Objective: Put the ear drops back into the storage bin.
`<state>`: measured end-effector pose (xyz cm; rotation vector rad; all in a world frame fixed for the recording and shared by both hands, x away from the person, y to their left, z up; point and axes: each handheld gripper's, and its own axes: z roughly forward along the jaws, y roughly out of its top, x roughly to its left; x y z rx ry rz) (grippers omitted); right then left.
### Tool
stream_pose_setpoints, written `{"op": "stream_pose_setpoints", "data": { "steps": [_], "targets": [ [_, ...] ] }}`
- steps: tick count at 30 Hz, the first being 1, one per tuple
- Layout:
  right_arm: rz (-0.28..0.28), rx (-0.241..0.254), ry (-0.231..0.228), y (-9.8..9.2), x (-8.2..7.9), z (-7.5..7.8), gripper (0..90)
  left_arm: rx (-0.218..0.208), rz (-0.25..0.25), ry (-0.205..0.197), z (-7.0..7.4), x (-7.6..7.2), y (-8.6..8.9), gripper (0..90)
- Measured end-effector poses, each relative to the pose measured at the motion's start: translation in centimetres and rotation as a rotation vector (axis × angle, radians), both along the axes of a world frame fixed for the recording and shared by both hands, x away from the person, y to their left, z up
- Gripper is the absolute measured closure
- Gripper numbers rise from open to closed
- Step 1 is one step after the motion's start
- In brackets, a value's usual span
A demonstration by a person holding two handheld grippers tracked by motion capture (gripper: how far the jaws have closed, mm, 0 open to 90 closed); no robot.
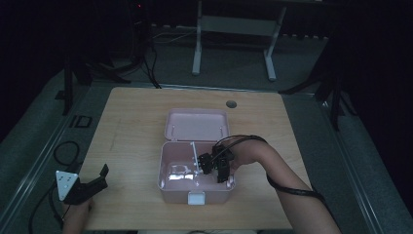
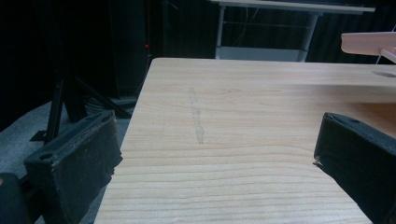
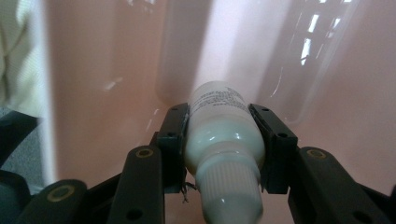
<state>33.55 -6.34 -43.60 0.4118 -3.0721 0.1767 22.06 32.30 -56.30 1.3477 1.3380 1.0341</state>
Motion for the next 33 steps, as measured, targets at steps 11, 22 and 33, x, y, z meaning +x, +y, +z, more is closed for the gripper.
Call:
{"op": "stream_pose_setpoints", "data": {
  "steps": [11,22,33],
  "targets": [
    [0.001,-0.021,0.012,0.2,0.4,-2.4,59.8,0.000,0.000,0.000,0.0,0.0,0.0,0.5],
    [0.015,-0.026,0.002,0.4,-0.2,-4.0,59.7,0.001,-0.001,0.002,0.0,0.0,0.0,0.5],
    [-0.008,-0.042,0.010,0.5,-0.2,-5.0,59.4,0.003,-0.003,0.002,0.0,0.0,0.0,0.5]
  ]
}}
